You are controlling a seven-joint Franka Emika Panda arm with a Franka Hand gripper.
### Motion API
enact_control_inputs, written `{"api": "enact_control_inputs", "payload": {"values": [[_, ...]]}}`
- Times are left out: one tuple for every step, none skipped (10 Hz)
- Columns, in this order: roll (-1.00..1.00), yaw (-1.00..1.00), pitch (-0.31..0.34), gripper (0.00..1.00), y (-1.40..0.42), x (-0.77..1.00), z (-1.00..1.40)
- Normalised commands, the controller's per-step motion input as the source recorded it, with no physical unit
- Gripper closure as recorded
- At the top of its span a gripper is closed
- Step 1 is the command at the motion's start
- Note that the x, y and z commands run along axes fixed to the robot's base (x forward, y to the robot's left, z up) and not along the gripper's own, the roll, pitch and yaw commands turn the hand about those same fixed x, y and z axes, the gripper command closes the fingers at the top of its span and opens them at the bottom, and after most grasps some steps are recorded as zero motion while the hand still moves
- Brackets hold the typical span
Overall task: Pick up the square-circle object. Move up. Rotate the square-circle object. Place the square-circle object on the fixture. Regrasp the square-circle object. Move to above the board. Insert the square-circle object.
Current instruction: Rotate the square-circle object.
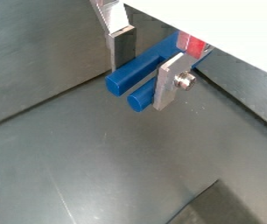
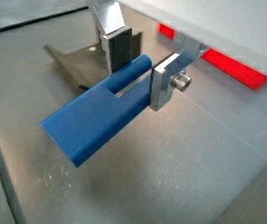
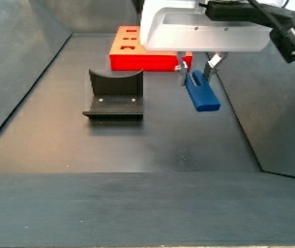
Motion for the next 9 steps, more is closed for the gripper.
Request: {"api": "enact_control_inputs", "payload": {"values": [[0.0, -1.0, -0.002, 1.0, 0.01, 0.01, -0.02], [0.0, -1.0, -0.002, 1.0, 0.02, 0.02, -0.02], [0.0, -1.0, -0.002, 1.0, 0.02, 0.02, -0.01], [0.0, -1.0, -0.002, 1.0, 0.02, 0.02, -0.01], [0.0, -1.0, -0.002, 1.0, 0.02, 0.02, -0.01], [0.0, -1.0, -0.003, 1.0, 0.02, 0.02, -0.01], [0.0, -1.0, -0.003, 1.0, 0.02, 0.02, -0.01], [0.0, -1.0, -0.003, 1.0, 0.02, 0.02, -0.01], [0.0, -1.0, -0.003, 1.0, 0.02, 0.02, -0.01]]}}
